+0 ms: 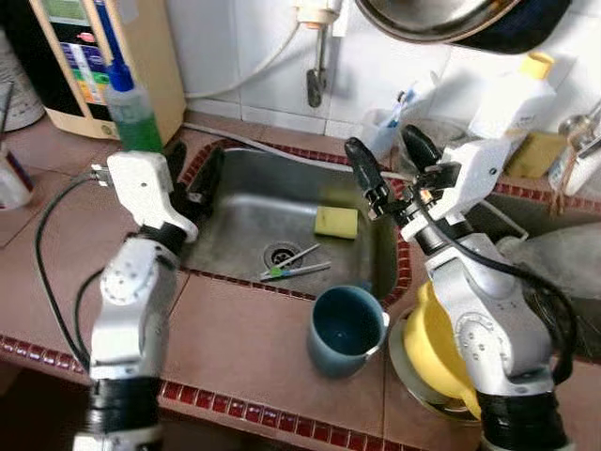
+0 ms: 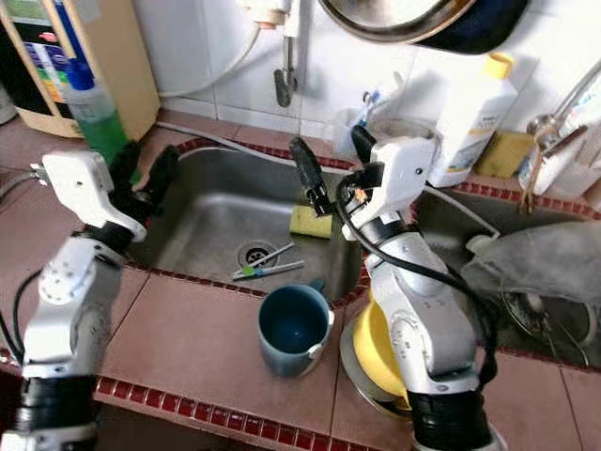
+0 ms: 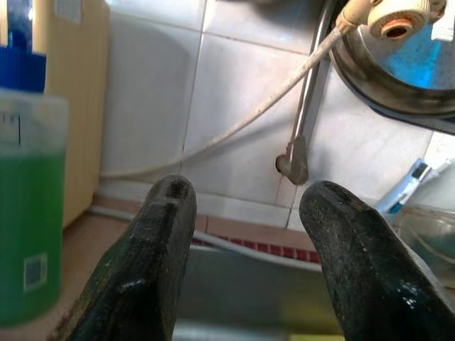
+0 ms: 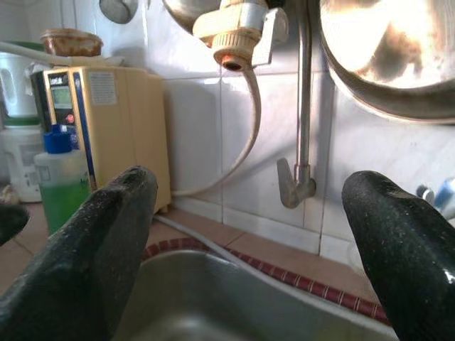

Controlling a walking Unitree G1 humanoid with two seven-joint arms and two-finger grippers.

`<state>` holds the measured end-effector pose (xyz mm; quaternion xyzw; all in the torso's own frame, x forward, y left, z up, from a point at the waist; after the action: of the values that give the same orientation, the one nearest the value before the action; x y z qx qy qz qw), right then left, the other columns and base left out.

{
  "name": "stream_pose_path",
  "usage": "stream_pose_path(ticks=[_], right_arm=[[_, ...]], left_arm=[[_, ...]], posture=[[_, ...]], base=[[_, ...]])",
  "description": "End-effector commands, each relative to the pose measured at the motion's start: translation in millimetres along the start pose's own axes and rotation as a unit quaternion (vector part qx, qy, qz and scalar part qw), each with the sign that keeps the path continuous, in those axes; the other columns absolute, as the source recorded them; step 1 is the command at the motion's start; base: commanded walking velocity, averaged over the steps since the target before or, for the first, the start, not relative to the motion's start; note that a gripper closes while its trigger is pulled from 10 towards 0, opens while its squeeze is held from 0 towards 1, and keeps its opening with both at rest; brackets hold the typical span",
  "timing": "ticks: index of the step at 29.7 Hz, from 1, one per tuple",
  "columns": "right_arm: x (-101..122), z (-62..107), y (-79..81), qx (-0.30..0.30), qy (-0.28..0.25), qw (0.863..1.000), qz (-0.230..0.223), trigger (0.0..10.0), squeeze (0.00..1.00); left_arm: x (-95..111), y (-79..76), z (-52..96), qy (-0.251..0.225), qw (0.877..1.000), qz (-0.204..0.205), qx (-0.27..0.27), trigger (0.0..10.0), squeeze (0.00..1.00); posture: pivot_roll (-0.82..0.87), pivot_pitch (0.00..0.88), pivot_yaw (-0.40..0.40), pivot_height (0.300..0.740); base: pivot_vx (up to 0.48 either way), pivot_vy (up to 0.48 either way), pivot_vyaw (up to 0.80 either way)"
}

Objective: Kitchen organization

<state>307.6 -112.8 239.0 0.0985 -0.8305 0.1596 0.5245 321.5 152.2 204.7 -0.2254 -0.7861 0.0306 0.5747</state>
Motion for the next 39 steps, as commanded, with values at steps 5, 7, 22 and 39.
stream_pose_path(ticks=[5,7,22,39], right_arm=[[-10.4,5.7,-11.8,-0.053,0.005,0.997,0.052,10.0,0.00],[-15.3,7.5,-16.2,-0.073,0.009,0.994,0.077,10.0,0.00],[-23.3,5.5,-25.6,-0.117,-0.003,0.986,0.119,10.0,0.00],[-38.3,39.8,-33.0,-0.162,0.007,0.976,0.143,10.0,0.00]], left_arm=[[-7.8,-10.6,5.1,0.011,1.000,-0.011,0.002,10.0,0.00],[-9.0,-10.5,4.9,0.010,1.000,-0.007,0.006,10.0,0.00],[-5.5,-5.1,-10.7,-0.005,1.000,-0.018,0.001,10.0,0.00],[-17.0,3.7,11.7,-0.005,1.000,-0.025,0.000,10.0,0.00]], posture=[[0.00,0.000,-0.044,0.740],[-0.01,0.000,-0.035,0.740],[-0.06,0.000,0.000,0.740],[-0.09,0.000,0.031,0.740]], base=[[0.000,0.000,0.00],[0.000,0.000,0.00],[0.000,0.000,0.00],[0.000,0.000,0.00]])
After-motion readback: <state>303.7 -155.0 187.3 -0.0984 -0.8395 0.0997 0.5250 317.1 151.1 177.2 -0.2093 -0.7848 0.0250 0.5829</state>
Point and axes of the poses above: a point about 5 cm out from each wrist's last joint towards the gripper, its own z axis pointing back from the gripper into the wrist, its own x axis along the axis of the wrist's last joint, y = z × x, the point moved 1 cm from there along -z, pointing out of the wrist towards the gripper, and after that the axes turned 13 degrees about z, right-handed, at the moved point
